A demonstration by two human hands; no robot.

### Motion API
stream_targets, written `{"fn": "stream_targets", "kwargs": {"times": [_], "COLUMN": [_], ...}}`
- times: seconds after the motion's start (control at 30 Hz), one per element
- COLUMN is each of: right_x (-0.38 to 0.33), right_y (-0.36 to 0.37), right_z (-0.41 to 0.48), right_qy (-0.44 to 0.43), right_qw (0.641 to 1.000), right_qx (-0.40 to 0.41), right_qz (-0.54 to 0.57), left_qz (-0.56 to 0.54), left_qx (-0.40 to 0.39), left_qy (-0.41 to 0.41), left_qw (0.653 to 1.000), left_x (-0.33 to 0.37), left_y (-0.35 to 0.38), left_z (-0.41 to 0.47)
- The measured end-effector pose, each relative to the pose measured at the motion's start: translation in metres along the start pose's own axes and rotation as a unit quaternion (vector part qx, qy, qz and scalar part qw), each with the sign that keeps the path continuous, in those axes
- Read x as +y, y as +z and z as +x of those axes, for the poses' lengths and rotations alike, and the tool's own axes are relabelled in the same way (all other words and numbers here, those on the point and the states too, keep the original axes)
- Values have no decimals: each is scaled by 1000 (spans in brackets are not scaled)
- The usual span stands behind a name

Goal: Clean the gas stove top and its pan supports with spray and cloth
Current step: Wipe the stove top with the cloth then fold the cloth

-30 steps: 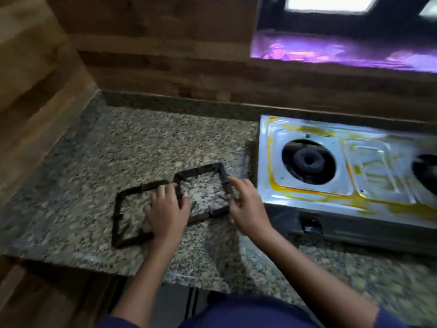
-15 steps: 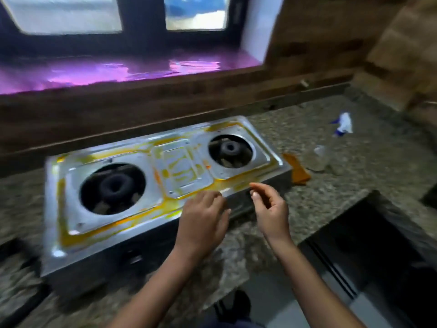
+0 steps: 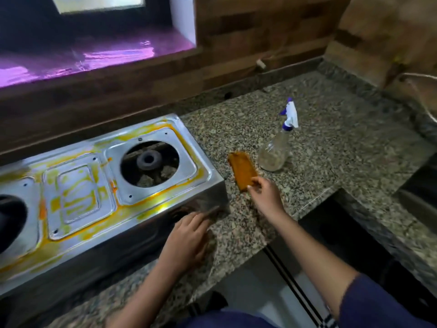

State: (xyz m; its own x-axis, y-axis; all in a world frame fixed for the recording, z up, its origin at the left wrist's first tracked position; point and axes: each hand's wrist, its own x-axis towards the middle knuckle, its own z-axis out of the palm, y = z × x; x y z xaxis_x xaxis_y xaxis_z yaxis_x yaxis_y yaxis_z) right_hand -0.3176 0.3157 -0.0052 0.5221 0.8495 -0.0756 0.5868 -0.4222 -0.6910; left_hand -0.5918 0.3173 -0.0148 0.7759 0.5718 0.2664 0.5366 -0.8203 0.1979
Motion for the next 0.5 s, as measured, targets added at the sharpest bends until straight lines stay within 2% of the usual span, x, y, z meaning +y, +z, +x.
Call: {"fn": "stream_targets", "kwargs": {"times": [0.17, 0.3, 0.37, 0.43, 0.5], "right_x": [-1, 1, -5, -15, -24], "right_y": [33, 43, 34, 21, 7], "right_z": [60, 75, 79, 83, 85], "right_qy": [-58, -72, -51, 46, 158], "right_qw": [986, 980, 990, 997, 960], "right_qx": [-73, -53, -52, -52, -39], "right_qz": [-138, -180, -121, 33, 226], "left_qz": [-5, -23, -41, -65, -74], "left_qx": [-15, -25, -20, -5, 21], "left_qy": [-13, -7, -6, -7, -15], "left_qw": [1000, 999, 999, 998, 997], "left_x": [0, -1, -2, 0, 2], "left_y": [-1, -6, -9, -14, -22], "left_z": [-1, 0, 1, 1, -1]}}
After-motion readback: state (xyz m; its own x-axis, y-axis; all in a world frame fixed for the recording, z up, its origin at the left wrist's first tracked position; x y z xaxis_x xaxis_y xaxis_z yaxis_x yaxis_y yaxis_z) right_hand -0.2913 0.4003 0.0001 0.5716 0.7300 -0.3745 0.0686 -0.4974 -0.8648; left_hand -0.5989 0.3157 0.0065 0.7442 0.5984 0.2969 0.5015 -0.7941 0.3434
